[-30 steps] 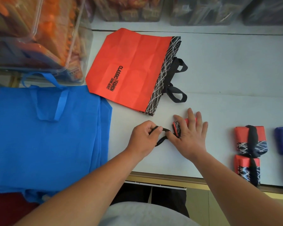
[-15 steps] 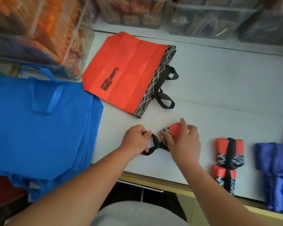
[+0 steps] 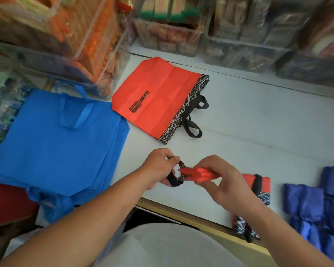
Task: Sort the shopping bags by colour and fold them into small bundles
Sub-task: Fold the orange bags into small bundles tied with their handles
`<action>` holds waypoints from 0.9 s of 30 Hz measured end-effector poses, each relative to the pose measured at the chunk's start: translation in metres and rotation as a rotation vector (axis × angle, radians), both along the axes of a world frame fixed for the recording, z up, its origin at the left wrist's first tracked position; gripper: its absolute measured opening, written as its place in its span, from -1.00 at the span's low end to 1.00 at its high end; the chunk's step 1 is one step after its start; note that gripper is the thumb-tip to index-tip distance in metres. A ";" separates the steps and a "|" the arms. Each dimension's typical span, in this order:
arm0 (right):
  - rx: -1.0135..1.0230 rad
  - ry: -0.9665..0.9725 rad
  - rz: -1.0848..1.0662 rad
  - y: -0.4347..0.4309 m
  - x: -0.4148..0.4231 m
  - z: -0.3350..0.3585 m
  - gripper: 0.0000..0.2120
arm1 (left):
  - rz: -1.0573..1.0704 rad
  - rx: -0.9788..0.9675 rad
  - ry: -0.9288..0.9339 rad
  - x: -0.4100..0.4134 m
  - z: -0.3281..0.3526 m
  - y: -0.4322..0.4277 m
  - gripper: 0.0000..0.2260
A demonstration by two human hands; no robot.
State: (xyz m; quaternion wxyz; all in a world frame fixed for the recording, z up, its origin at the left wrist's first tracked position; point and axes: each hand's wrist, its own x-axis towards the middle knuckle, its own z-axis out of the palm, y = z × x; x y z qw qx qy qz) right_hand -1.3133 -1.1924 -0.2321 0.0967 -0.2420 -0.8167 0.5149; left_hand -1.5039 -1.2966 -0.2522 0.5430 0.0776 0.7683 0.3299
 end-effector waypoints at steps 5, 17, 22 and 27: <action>0.135 0.051 0.068 0.001 0.022 0.029 -0.74 | -0.154 0.172 -0.076 0.022 0.042 0.013 -0.80; -0.105 0.055 -0.242 -0.019 0.024 0.060 -0.69 | -0.305 0.321 -0.035 0.048 0.112 -0.012 -0.71; -0.206 0.041 -0.206 -0.030 0.019 0.071 -0.80 | -0.078 0.418 0.163 0.064 0.097 -0.030 -0.80; -0.312 0.036 -0.317 -0.029 0.019 0.078 -0.85 | 0.133 0.559 0.012 0.066 0.093 -0.043 -0.75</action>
